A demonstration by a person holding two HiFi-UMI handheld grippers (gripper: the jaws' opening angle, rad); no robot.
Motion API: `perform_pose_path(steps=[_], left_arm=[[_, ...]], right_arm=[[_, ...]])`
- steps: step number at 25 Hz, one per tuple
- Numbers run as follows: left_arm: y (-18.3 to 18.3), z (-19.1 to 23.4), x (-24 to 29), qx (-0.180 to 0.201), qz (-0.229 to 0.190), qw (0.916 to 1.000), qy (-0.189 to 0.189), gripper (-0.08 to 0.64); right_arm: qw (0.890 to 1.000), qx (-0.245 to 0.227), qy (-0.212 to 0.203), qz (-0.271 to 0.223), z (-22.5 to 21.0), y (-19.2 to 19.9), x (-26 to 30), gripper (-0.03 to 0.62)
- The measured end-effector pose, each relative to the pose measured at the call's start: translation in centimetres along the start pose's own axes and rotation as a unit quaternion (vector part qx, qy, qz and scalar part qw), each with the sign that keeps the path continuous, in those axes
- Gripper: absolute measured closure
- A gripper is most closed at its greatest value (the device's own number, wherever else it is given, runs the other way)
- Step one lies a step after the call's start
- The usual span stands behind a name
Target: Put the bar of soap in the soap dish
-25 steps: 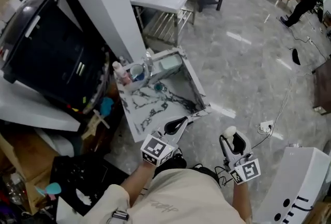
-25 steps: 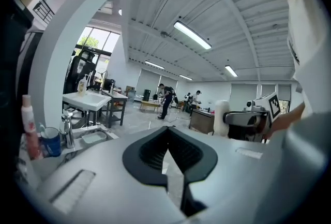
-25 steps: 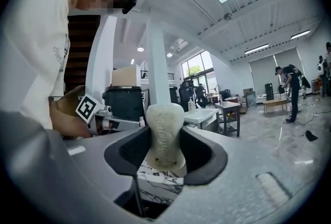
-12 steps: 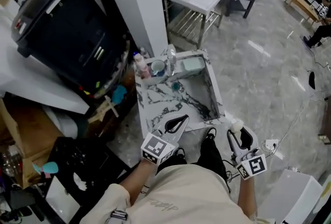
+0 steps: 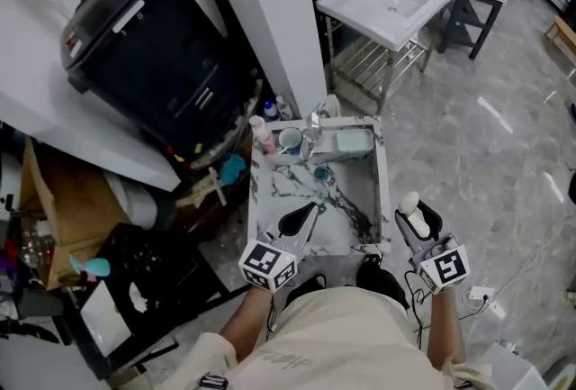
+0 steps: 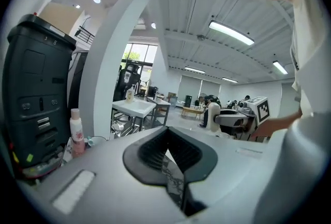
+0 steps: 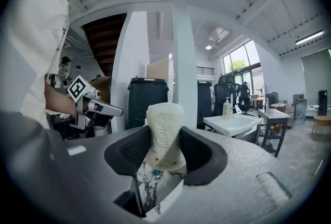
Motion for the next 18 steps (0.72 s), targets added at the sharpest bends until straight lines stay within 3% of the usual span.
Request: perform_pose_path(steps=[4, 9, 13, 18], left_arm=[[-2.0, -1.5, 2.5, -0.001, -0.012, 0.9995, -0.029, 0.541], [-2.2, -2.7, 3.9, -0.013, -0.001, 0.9966, -0.082, 0.541], [-0.7, -3.8, 4.0, -0.032, 0.022, 0.9931, -0.111, 0.541], [-0.1, -3.6, 3.8, -0.042, 0.026, 0.9907, -0.127, 0.541]], right_arm=[[0.997, -0.051, -0.058, 0.032, -3.8, 0.0, 2.4, 0.405], [0.983, -0.115, -0.117, 0.077, -8.2, 0.7, 7.1, 0.405], [0.967, -0.155, -0.162, 0.12, -10.6, 1.7, 12.1, 0.405], [0.936, -0.232, -0.188, 0.186, -11.6, 2.9, 17.7, 0.405]])
Point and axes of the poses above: the fingertips, and each gripper's own axes: x forward along the fingers, z to its left, y out of its underside, the point moved 7 cm from there along -x, backward along the fingers, and after that the axes turned 8 degrees about x, right-handed, at the moved point
